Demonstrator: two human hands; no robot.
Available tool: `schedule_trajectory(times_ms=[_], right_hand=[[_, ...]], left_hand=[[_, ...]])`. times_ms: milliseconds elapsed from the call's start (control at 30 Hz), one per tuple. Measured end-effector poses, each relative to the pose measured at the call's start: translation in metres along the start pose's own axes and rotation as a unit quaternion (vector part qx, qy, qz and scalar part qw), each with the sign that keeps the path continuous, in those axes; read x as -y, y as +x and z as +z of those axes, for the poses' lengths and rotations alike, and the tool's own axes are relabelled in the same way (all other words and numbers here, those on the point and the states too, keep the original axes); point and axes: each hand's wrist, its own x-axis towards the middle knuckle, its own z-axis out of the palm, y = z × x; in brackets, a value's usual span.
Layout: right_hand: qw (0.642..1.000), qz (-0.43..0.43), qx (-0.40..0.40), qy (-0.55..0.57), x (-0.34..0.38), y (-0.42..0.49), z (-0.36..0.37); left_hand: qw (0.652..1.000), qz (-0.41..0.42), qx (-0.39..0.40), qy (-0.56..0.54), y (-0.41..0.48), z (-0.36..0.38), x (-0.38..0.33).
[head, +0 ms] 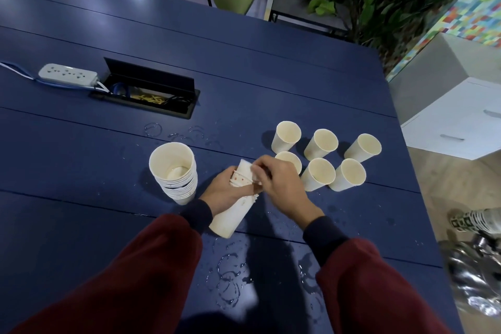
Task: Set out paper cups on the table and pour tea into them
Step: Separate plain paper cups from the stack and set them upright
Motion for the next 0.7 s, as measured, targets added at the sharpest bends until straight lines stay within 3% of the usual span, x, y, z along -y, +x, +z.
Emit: schedule_trajectory(times_ms=[167,400,500,700], right_hand=[[0.993,0.016,-0.114,0.018,0.000,0.047,-0.015],[0.985,0.108,0.077,-0.106,-0.011,0.093,0.008],[0.976,0.133,0.120,-0.123,-0.016,0.097,0.015],[0.999,0.042,-0.015,-0.026,-0.010,0.073,0.019]], left_hand=[[0.995,-0.070,-0.033,-0.056,0.007,-0.007,0.018],[0.970,-0.103,-0.060,-0.211,0.018,-0.007,0.018],[0.957,-0.120,-0.081,-0.250,0.023,-0.009,0.020],[0.954,-0.098,-0.053,-0.278,0.026,-0.005,0.018]])
